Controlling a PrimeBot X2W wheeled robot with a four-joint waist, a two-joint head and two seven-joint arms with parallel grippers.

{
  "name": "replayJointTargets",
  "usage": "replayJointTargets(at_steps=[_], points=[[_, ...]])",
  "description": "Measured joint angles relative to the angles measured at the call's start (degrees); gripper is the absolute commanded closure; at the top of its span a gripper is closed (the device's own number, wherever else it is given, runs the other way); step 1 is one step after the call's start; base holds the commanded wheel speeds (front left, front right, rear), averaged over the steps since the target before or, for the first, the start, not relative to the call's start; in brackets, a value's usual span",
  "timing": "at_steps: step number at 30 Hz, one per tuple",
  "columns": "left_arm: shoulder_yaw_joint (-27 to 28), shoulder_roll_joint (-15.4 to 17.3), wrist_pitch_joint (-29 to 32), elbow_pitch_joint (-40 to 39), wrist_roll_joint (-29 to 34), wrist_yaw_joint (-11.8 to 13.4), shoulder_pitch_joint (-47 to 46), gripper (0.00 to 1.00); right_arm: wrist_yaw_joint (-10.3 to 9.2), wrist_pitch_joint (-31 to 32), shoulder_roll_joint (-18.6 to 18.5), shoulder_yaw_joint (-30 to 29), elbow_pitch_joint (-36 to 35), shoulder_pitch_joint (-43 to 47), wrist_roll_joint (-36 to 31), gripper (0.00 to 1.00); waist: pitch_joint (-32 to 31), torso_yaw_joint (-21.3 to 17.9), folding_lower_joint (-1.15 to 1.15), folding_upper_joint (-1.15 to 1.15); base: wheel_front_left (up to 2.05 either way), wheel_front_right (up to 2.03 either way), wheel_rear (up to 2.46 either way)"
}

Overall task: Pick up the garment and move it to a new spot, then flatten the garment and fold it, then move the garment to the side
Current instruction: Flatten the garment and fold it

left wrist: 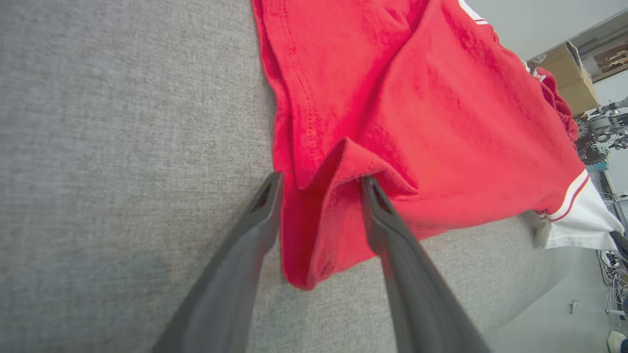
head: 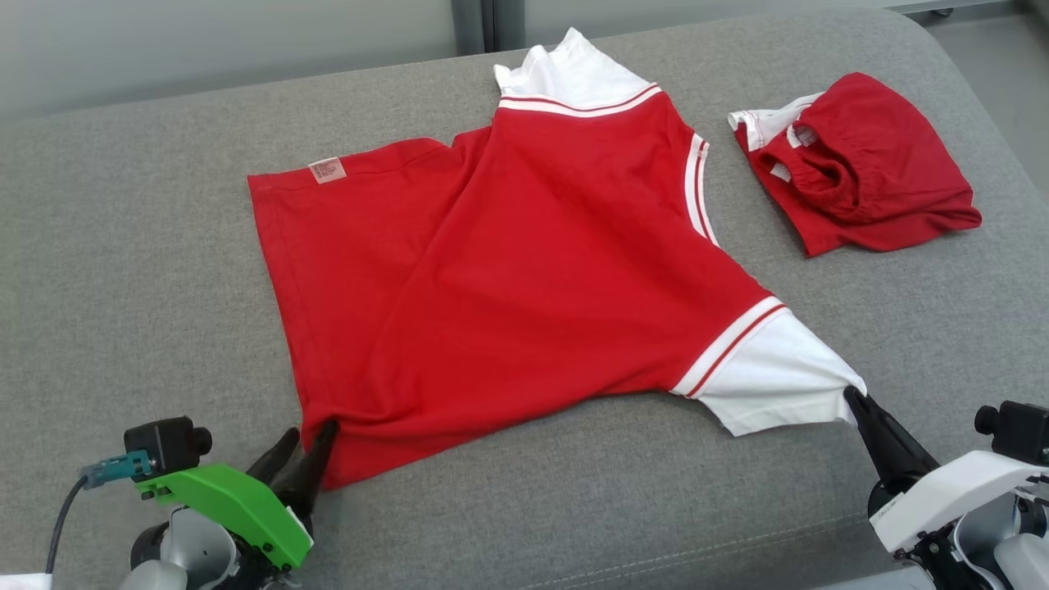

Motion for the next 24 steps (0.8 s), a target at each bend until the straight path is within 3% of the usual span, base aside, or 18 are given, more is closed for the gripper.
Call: replayJointTargets(at_steps=[12, 24], points=[[0.01, -0.62, -2.03, -0.15, 0.00, -0.49, 2.63, 0.00, 0.01, -1.18, 0.18, -0.10, 1.11, -0.18, -0.01, 1.00, 0.52, 2.53, 0.00, 0.00, 0.00, 0.00, 0.00], [-4.28, -2.38, -1.37, -1.64, -0.35, -1.65, 4.46, 0.00, 0.10, -1.42, 0.42, 1.09, 2.32, -1.61, -0.01, 1.00, 0.59, 3.39, 0.00, 0.00, 0.00, 0.00, 0.00]])
